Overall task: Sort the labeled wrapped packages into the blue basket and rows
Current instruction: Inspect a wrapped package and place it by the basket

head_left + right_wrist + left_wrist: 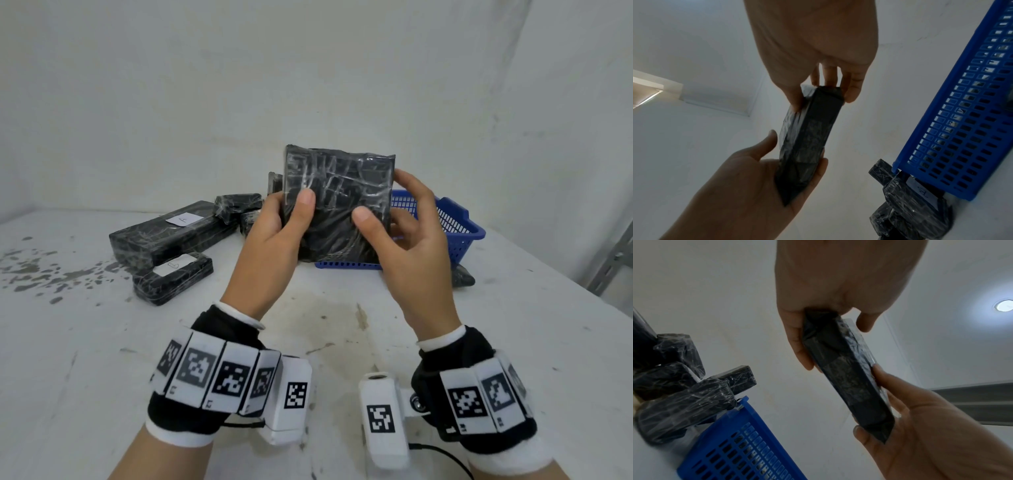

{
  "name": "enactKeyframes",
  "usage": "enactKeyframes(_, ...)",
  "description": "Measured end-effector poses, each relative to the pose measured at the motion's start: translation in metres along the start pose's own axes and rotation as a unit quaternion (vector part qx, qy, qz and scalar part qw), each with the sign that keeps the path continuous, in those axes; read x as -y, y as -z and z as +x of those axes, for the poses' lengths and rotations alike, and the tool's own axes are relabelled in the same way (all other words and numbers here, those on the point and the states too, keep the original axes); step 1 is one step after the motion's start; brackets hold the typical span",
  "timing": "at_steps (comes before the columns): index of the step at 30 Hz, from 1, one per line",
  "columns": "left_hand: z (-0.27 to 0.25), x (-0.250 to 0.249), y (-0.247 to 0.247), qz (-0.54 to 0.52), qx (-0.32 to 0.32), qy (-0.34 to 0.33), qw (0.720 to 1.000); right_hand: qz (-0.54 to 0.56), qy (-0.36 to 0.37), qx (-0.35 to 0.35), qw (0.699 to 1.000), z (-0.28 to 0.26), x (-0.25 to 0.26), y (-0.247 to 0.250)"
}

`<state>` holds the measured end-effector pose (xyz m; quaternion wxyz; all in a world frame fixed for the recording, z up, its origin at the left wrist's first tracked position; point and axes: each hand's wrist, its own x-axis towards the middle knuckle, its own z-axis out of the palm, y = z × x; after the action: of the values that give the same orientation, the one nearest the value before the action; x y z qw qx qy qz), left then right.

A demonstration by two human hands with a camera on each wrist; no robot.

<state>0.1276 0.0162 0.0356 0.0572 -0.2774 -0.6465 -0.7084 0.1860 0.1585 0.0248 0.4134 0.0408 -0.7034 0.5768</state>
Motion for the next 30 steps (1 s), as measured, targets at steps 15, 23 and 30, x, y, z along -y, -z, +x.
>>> enactKeyframes(15,-0.0027,-0.0028,-0.0049,-0.009,-0.018,-0.033,0.999,0.013,0.008,-0.019,1.000,-0.0001,0.0034,-0.0009)
enactKeyframes(23,-0.0017,-0.0012,-0.0035,-0.038,0.001,-0.037,0.999,-0.010,0.032,-0.003,0.999,-0.0022,0.0038,-0.0041)
enactKeyframes(30,-0.0029,-0.0026,-0.0042,-0.048,0.006,-0.082,0.995,0.001,0.043,-0.010,0.999,-0.0030,0.0076,-0.0029)
